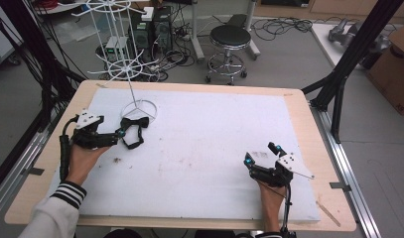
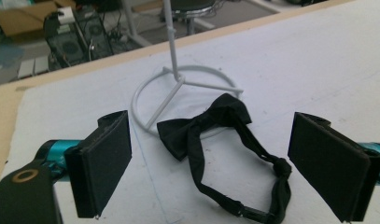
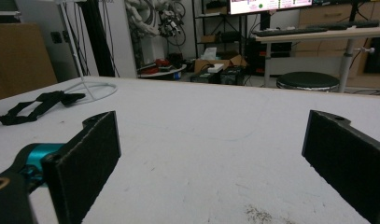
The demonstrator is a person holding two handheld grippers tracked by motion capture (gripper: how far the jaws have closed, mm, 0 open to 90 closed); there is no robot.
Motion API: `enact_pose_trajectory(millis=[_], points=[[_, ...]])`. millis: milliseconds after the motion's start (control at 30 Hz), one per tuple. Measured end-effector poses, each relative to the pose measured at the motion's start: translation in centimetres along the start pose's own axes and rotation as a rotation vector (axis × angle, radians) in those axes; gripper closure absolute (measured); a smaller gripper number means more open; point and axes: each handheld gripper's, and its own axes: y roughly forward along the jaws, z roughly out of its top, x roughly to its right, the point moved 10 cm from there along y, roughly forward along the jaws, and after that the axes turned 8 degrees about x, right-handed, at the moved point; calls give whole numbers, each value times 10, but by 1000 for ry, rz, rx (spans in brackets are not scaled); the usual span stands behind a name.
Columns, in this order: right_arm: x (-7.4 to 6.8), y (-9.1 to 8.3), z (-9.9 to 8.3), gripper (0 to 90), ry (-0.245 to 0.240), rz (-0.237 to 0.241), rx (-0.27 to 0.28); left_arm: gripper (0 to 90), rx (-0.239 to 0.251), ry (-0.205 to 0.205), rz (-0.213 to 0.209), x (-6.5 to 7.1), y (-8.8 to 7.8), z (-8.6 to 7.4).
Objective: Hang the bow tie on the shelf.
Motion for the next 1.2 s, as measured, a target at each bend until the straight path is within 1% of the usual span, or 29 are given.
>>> enact_pose_trajectory(millis=[67,100,133,167,267,333,367,433,467,500,567,700,800,867,933,967,1000,1067,1100,1200], points=[[0,0,0,34,2,-1,1,138,-29,-31,-5,-2,5,-1],[0,0,0,34,2,-1,1,138,-28,-43,-3,-3,7,0],[0,0,0,34,3,0,1,138,-43,-55,-5,-3,9,-1],[0,0,0,34,2,-1,1,139,-49,-54,-8,-3,11,-2],[0,0,0,34,-1,-1,0,138,-75,-49,4,-6,17,-6],[0,0,0,34,-1,-1,1,139,-103,-36,10,-8,20,-8],[0,0,0,34,-1,0,0,139,-116,-35,15,-8,22,-8],[0,0,0,34,4,1,0,138,-135,-31,12,-9,26,-6],[0,0,0,34,4,0,1,139,-126,-33,13,-10,27,-5],[0,0,0,34,4,0,0,139,-138,-39,14,-11,29,-5],[0,0,0,34,5,1,1,139,-154,-30,14,-12,31,-7],[1,0,0,34,0,-2,4,140,-169,-66,11,-15,36,-12],[0,0,0,34,4,1,1,145,-197,-72,12,-17,40,-19],[0,0,0,34,3,0,1,151,-208,-72,10,-17,43,-22],[1,0,0,34,-2,1,5,171,-215,-82,13,-17,46,-25],[1,0,0,34,-4,1,5,171,-226,-87,16,-17,46,-27],[0,0,0,34,4,1,0,171,-235,-90,21,-18,48,-29],[0,0,0,34,-2,0,1,171,-257,-93,26,-19,49,-33],[0,0,0,34,-3,-1,1,171,-260,-96,28,-18,50,-35],[0,0,0,34,-3,0,0,175,-279,-87,24,-17,53,-38]])
